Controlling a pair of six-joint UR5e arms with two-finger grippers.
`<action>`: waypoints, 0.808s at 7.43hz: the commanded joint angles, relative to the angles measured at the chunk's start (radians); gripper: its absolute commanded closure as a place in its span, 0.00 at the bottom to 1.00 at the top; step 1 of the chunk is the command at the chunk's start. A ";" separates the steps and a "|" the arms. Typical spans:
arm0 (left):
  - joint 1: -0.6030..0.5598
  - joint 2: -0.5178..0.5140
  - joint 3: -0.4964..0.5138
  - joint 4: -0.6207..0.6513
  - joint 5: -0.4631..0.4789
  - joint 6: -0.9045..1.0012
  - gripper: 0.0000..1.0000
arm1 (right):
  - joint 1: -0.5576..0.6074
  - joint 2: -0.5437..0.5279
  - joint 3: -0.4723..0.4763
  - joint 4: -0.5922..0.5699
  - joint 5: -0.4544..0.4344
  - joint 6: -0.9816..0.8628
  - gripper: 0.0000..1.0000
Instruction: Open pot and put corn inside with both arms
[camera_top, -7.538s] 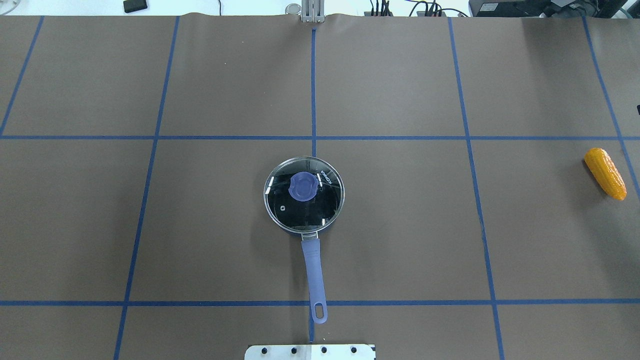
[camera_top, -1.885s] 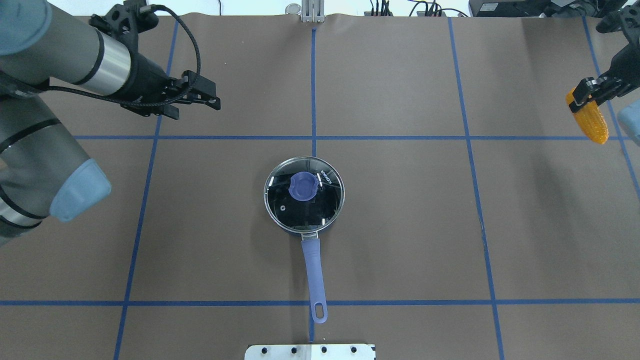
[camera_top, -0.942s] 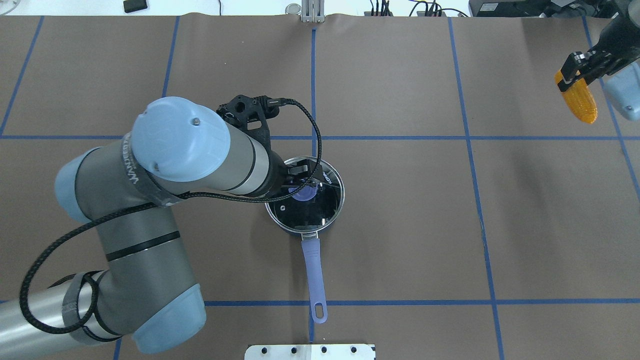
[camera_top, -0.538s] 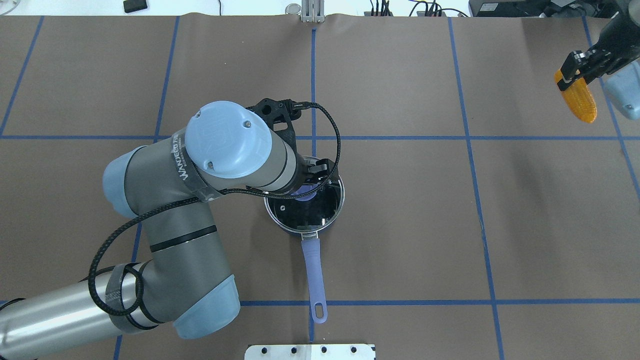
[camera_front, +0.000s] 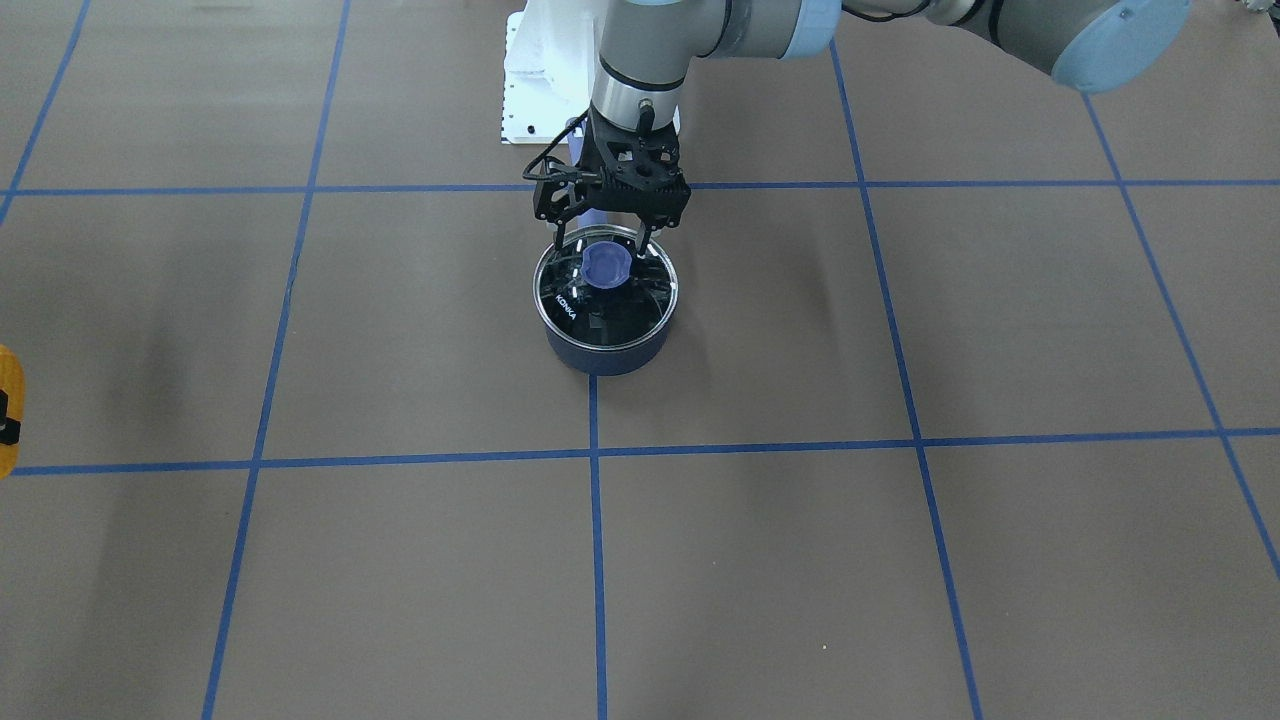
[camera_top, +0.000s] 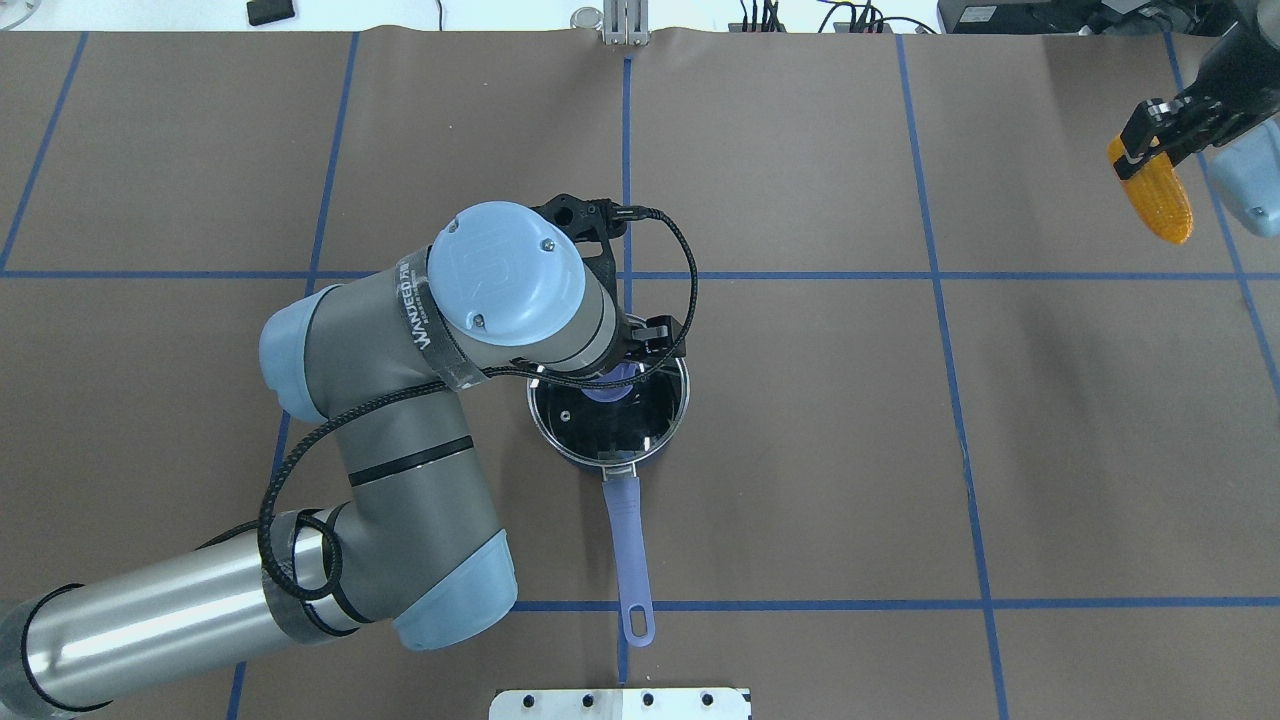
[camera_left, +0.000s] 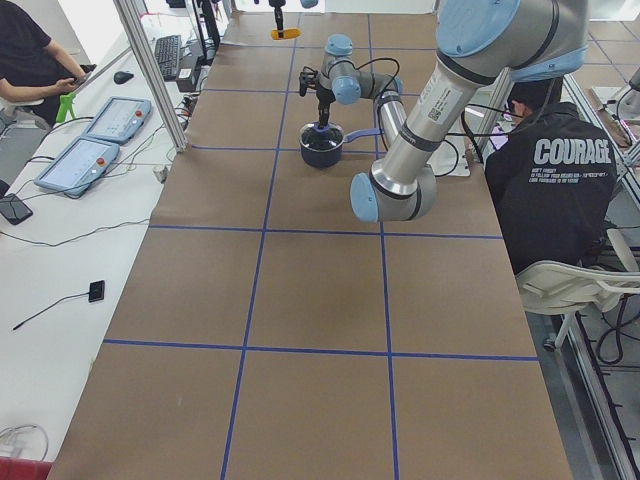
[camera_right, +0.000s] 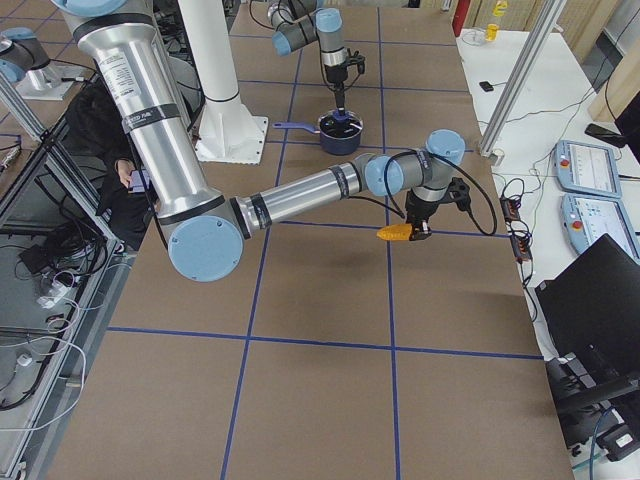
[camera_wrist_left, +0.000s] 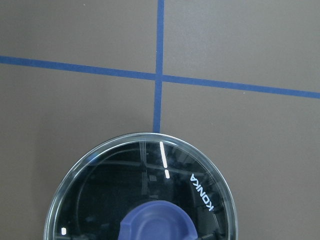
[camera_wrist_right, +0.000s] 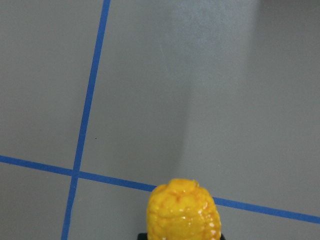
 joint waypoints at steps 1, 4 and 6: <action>-0.003 -0.004 0.045 -0.029 0.012 0.036 0.02 | 0.003 0.003 0.001 0.000 0.022 0.008 0.55; -0.003 -0.002 0.060 -0.036 0.012 0.048 0.02 | 0.001 0.002 0.000 0.000 0.020 0.008 0.55; -0.001 -0.002 0.063 -0.036 0.011 0.048 0.03 | 0.001 0.003 0.000 0.000 0.020 0.007 0.55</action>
